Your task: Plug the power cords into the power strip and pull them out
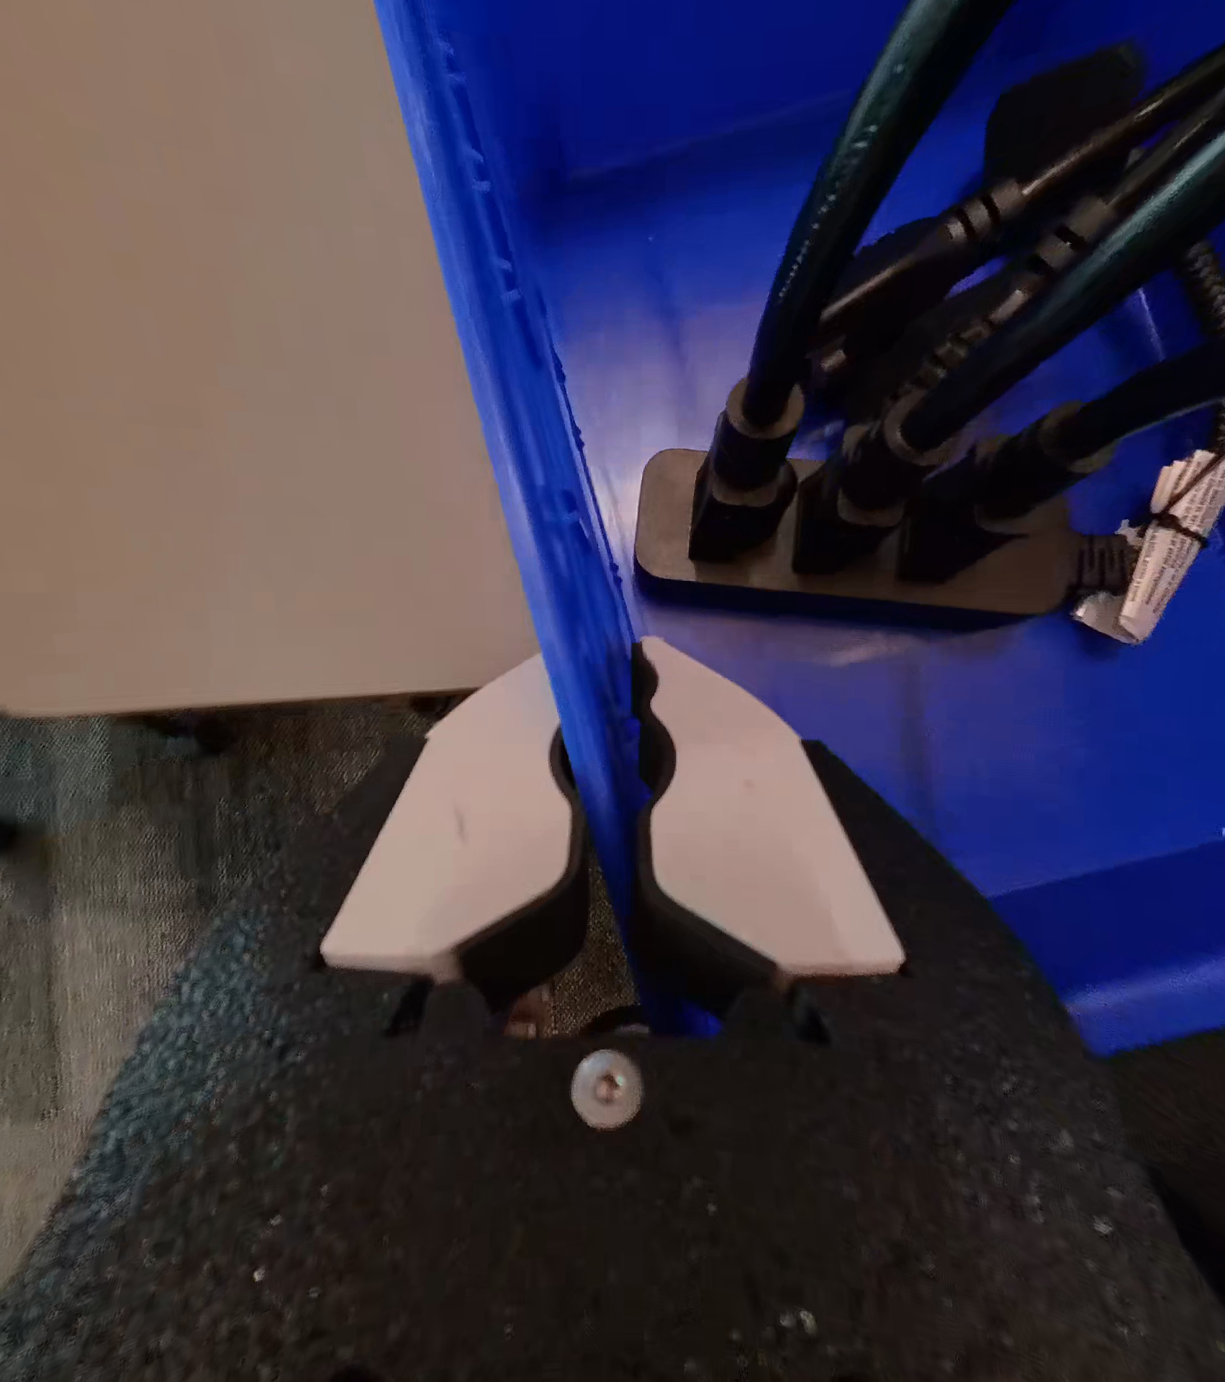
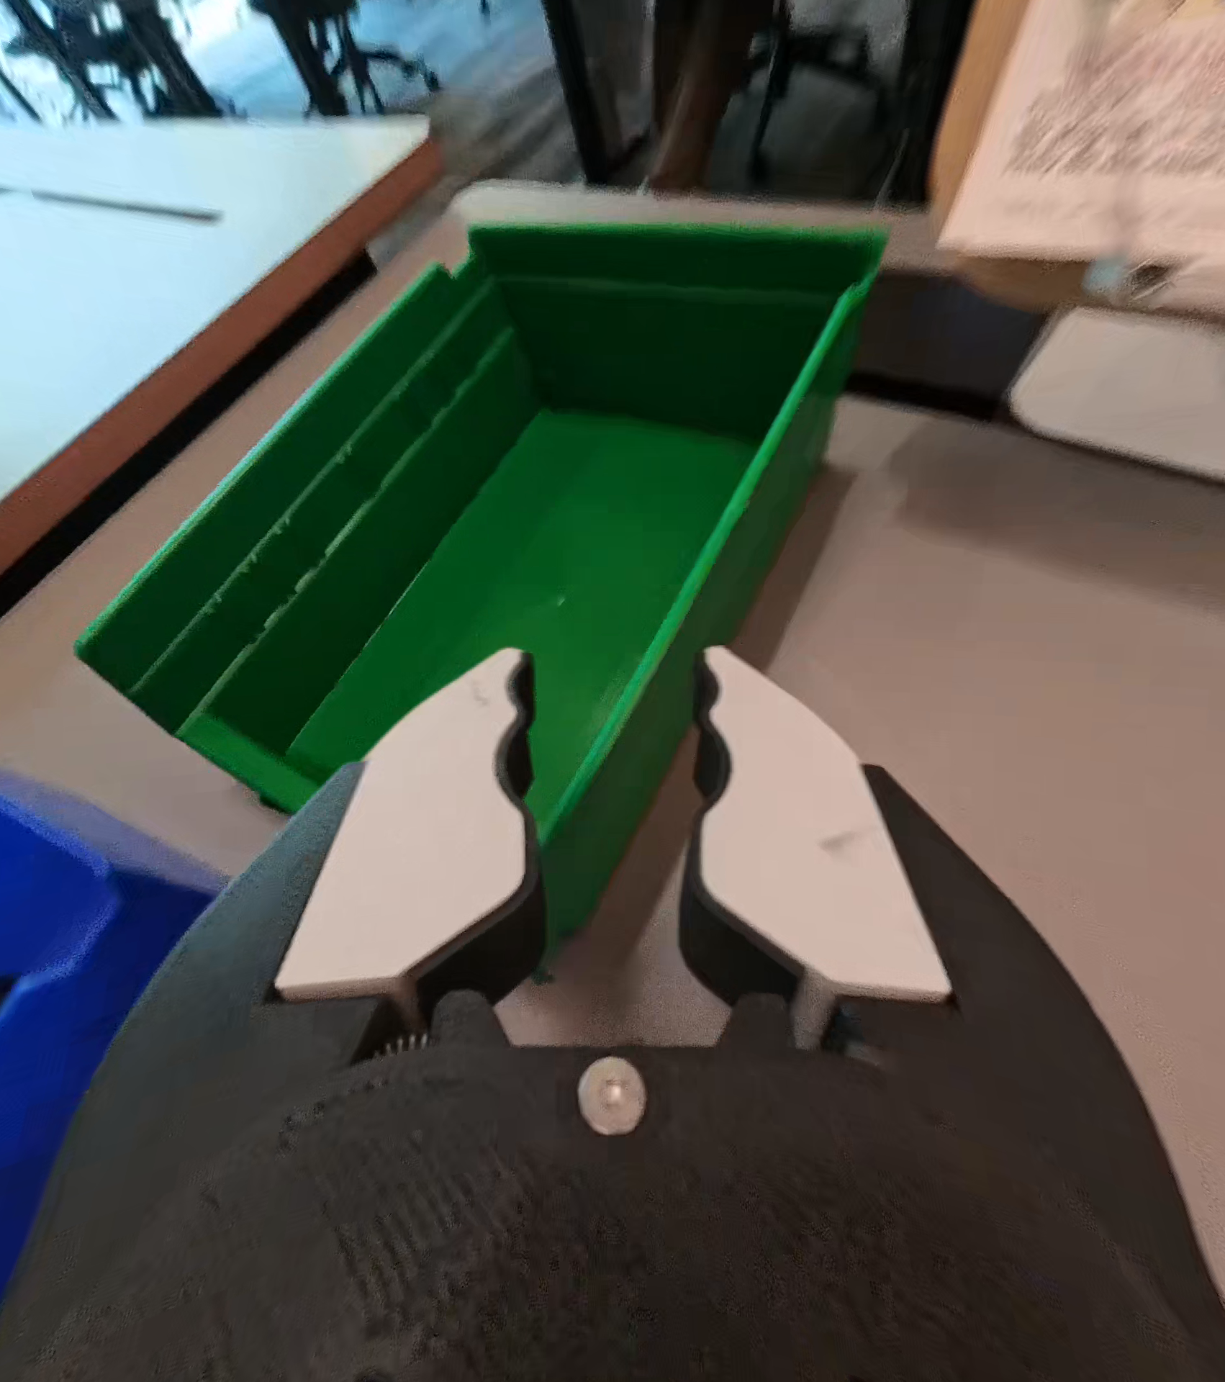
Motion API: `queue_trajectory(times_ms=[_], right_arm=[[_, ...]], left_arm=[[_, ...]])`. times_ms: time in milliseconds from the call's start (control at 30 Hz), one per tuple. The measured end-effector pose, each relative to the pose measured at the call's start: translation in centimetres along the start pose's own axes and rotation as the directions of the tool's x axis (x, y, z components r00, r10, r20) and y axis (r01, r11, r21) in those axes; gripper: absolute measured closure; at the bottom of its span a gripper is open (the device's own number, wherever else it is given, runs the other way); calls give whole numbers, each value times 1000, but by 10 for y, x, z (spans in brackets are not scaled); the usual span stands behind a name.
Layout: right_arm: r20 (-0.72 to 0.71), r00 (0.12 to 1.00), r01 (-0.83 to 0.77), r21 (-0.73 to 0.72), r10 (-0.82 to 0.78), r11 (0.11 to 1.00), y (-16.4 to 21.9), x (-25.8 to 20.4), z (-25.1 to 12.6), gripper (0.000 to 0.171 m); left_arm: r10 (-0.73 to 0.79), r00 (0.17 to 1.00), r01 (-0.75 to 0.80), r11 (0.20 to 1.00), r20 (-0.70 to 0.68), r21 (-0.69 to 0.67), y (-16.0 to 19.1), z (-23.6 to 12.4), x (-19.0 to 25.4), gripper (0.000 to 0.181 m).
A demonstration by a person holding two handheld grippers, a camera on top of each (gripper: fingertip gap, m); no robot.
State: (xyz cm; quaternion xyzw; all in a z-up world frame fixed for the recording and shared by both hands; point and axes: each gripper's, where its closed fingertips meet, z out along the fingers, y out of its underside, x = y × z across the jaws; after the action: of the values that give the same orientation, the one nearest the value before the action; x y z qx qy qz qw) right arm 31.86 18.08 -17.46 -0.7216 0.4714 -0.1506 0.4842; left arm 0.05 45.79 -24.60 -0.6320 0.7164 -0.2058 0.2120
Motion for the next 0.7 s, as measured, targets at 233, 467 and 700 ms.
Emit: queue_trajectory(times_ms=[233,467,700], right_arm=[[-50,970,226,-197,-240,954,37,5,39,130],[117,938,345,-193,-327,919,35,31,-33,166],[114,882,467,-102,-456,878,48,94,-179,166]], left_arm=[[-131,986,130,991,100,10,10,-5,-43,173],[-101,991,102,995,89,-6,7,-2,-54,173],[-66,996,69,997,56,-42,-14,12,-58,174]])
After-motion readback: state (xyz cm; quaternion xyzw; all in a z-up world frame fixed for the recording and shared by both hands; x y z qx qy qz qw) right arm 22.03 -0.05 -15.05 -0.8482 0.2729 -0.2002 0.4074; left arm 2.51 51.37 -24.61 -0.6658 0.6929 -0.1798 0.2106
